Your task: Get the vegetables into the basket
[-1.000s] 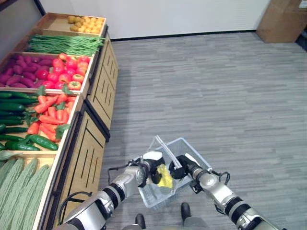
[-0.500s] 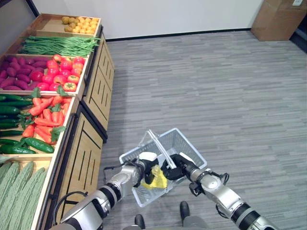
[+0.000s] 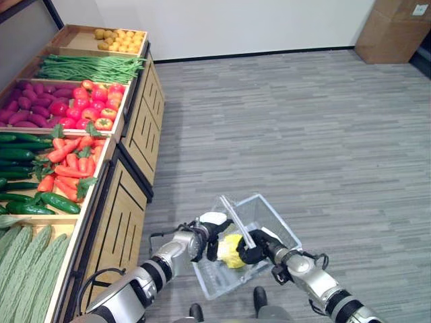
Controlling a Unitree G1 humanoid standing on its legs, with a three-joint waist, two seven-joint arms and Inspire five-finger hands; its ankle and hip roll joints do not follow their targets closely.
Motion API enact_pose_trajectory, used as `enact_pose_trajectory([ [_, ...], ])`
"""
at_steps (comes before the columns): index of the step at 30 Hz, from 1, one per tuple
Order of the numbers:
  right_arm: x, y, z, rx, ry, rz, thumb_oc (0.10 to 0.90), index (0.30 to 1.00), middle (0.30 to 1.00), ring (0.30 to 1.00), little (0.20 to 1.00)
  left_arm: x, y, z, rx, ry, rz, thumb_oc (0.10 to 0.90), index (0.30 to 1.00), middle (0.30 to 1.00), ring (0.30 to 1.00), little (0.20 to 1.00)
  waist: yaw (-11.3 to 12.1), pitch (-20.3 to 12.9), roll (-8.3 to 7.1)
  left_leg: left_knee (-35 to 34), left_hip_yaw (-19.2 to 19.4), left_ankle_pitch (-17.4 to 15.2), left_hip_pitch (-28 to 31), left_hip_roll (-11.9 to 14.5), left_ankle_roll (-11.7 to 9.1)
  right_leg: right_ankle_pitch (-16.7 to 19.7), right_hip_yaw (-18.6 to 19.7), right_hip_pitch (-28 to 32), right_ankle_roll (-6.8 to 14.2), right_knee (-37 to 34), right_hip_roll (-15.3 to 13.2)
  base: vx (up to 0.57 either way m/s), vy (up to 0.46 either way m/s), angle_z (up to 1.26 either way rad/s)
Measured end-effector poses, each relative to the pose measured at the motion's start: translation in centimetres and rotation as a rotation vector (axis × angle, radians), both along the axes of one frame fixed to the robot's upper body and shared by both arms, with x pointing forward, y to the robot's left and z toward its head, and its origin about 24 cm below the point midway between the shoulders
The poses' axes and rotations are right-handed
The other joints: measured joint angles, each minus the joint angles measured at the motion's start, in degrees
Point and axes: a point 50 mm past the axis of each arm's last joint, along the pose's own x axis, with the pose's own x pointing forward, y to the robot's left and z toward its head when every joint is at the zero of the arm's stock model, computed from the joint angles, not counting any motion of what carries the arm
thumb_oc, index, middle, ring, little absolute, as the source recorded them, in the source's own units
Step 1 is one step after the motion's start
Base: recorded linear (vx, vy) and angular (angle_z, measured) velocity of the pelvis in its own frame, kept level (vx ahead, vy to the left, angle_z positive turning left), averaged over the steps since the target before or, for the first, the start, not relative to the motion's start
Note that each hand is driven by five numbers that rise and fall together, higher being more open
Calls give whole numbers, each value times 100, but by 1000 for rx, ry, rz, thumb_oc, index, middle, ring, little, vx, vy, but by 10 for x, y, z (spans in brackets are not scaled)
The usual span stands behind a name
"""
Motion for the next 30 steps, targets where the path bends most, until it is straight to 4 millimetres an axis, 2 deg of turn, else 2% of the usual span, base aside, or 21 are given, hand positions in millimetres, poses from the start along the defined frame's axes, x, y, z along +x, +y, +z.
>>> enact_pose_trajectory([
  [1, -7, -14, -4, -33, 13, -47, 400, 300, 300, 300, 300, 5, 8, 12, -24, -34, 9, 900, 1000, 1000, 1000, 1000, 25, -19, 29, -1, -20, 0, -2, 0, 0, -2, -21, 15, 1, 0, -1, -3, -14, 4],
  [3, -11, -31, -5, -85, 19, -75, 400, 300, 300, 300, 300, 11, 21, 19, -51, -49, 60, 900, 1000, 1000, 1000, 1000, 39, -35, 54, -2, -27, 1, -2, 3, -2, -2, -26, 20, 1, 0, 0, -4, -10, 2],
  [4, -14, -39, -5, -101, 23, -96, 400, 300, 300, 300, 300, 12, 30, 20, -70, -45, 98, 900, 1000, 1000, 1000, 1000, 40, -47, 72, -2, -33, 1, -1, 9, -3, -4, -35, 26, 0, -1, 2, 37, -8, 4],
  [5, -18, -53, -7, -138, 35, -133, 400, 300, 300, 300, 300, 8, 47, 14, -108, -6, 189, 900, 1000, 1000, 1000, 1000, 38, -76, 110, -2, -49, 2, 7, 16, -3, -13, -55, 43, -10, -4, 8, 45, -13, 6],
  [6, -20, -59, -9, -157, 45, -151, 400, 300, 300, 300, 300, 5, 55, 9, -112, 21, 231, 900, 1000, 1000, 1000, 1000, 39, -95, 128, -4, -64, 2, 7, 20, -6, -17, -70, 52, -13, -10, 11, 48, -10, 9],
  [8, -32, -78, -14, -207, 92, -190, 400, 300, 300, 300, 300, -18, 87, -18, -142, 150, 402, 900, 1000, 1000, 1000, 1000, 25, -183, 182, -30, -83, -25, 37, 59, -46, -70, -107, 92, -26, -31, 41, -5, -21, 7],
  [10, -41, -87, -18, -250, 127, -199, 400, 300, 300, 300, 300, -42, 107, -41, -82, 250, 509, 900, 1000, 1000, 1000, 1000, 57, -199, 191, -30, -98, -25, 44, 84, -54, -92, -135, 110, -49, -30, 69, -8, -14, 2],
  [11, -50, -95, -22, -266, 155, -219, 400, 300, 300, 300, 300, -71, 124, -63, -87, 352, 629, 900, 1000, 1000, 1000, 1000, 108, -214, 198, -4, -101, -23, 42, 105, -58, -94, -128, 98, -56, -31, 93, 0, 0, 0],
  [12, -57, -100, -25, -283, 179, -234, 400, 300, 300, 300, 300, -85, 130, -72, -61, 402, 667, 900, 1000, 1000, 1000, 1000, 142, -219, 191, -3, -111, -23, 38, 114, -58, -96, -141, 99, -61, -30, 103, -22, -10, 4],
  [15, -80, -118, -36, -365, 264, -265, 400, 300, 300, 300, 300, -146, 157, -99, 29, 563, 806, 900, 1000, 1000, 1000, 1000, 175, -226, 162, -30, -116, -10, -9, 110, -80, -108, -158, 74, -46, -31, 111, -24, -5, 4],
  [16, -85, -122, -38, -406, 278, -252, 400, 300, 300, 300, 300, -159, 163, -104, 41, 587, 864, 900, 1000, 1000, 1000, 1000, 173, -230, 140, -32, -109, -26, -31, 118, -108, -131, -152, 48, -18, -30, 110, 0, -7, -5],
  [17, -95, -121, -44, -443, 303, -234, 400, 300, 300, 300, 300, -181, 165, -115, 37, 646, 982, 900, 1000, 1000, 1000, 1000, 162, -287, 101, -32, -95, -35, -62, 125, -123, -136, -133, -4, -25, -30, 112, 14, -7, -8],
  [19, -103, -114, -50, -433, 321, -244, 400, 300, 300, 300, 300, -204, 161, -125, 34, 713, 1108, 900, 1000, 1000, 1000, 1000, 136, -385, 99, -32, -76, -53, -52, 148, -143, -139, -100, -12, -30, -31, 137, 18, -8, -9],
  [21, -115, -97, -62, -396, 360, -257, 400, 300, 300, 300, 300, -217, 151, -130, 17, 756, 1180, 900, 1000, 1000, 1000, 1000, 149, -418, 43, -29, -76, -48, -47, 171, -152, -139, -117, -5, -47, -30, 163, 0, 0, 0],
  [23, -117, -84, -69, -376, 386, -251, 400, 300, 300, 300, 300, -218, 141, -133, -1, 747, 1189, 900, 1000, 1000, 1000, 1000, 167, -411, 21, -23, -77, -41, -45, 175, -160, -134, -122, 0, -54, -30, 169, 0, 0, 0],
  [25, -117, -78, -71, -362, 391, -251, 400, 300, 300, 300, 300, -220, 144, -132, -7, 725, 1240, 900, 1000, 1000, 1000, 1000, 167, -408, 15, -30, -43, -51, 6, 174, -160, -134, -96, 28, -55, -31, 167, 29, 22, -5],
  [28, -126, -82, -74, -358, 422, -324, 400, 300, 300, 300, 300, -222, 148, -132, -38, 705, 1314, 900, 1000, 1000, 1000, 1000, 183, -403, -8, -32, -31, -90, 54, 160, -141, -143, -85, 87, -53, -31, 154, 35, 90, -2],
  [30, -124, -83, -73, -358, 416, -327, 400, 300, 300, 300, 300, -218, 149, -131, -50, 688, 1317, 900, 1000, 1000, 1000, 1000, 257, -392, -35, -34, -27, -117, 40, 95, -170, -192, -79, 70, -92, -30, 103, 34, 175, -1],
])
